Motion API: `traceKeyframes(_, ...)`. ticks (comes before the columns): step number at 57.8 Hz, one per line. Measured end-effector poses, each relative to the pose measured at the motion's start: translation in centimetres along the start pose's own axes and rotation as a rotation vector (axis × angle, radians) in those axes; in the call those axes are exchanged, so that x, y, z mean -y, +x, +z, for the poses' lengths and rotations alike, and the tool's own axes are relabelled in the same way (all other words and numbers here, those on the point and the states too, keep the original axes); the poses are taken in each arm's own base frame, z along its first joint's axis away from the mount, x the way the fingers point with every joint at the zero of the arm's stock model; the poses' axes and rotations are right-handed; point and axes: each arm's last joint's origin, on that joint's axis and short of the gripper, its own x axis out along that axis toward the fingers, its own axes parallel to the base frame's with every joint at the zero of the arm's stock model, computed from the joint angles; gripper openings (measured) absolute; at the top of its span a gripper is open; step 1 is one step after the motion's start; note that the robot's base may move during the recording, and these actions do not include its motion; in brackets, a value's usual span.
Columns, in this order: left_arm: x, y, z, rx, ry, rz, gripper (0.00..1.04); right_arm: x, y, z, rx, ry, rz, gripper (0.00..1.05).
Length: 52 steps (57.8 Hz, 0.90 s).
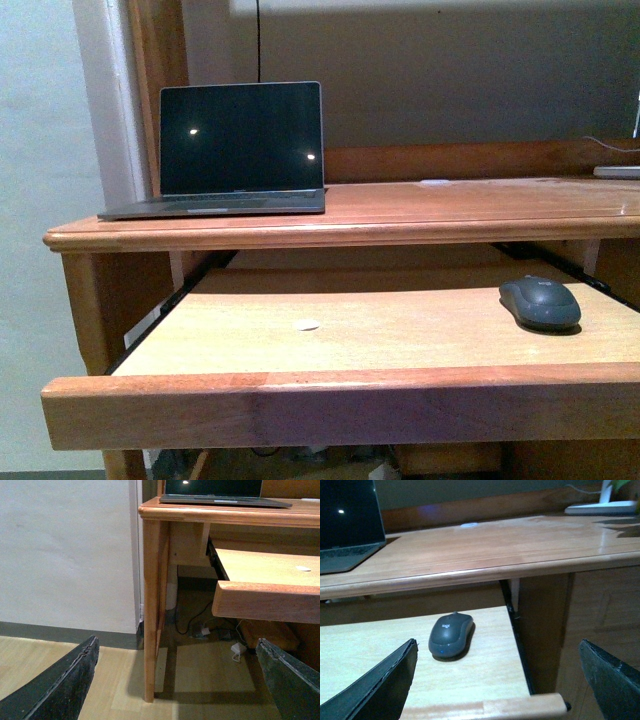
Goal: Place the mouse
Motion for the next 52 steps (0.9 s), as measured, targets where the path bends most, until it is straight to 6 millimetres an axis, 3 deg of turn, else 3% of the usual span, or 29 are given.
traceKeyframes(8, 0.0, 0.0, 0.0, 0.0, 0.0, 0.0, 0.97, -2.5, 4.4, 0.1, -0.057, -0.038, 0.047, 0.97)
traceKeyframes(17, 0.0, 0.0, 0.0, 0.0, 0.0, 0.0, 0.97, -5.7, 8.1, 0.3, -0.113, -0.09, 0.113, 0.97)
traceKeyframes(31, 0.0, 0.0, 0.0, 0.0, 0.0, 0.0, 0.97, -8.1, 11.1, -1.5, -0.262, -0.156, 0.131, 0.97)
traceKeyframes(52, 0.0, 0.0, 0.0, 0.0, 0.0, 0.0, 0.97, -8.8, 14.3, -1.9, -0.359, -0.207, 0.018, 0.97)
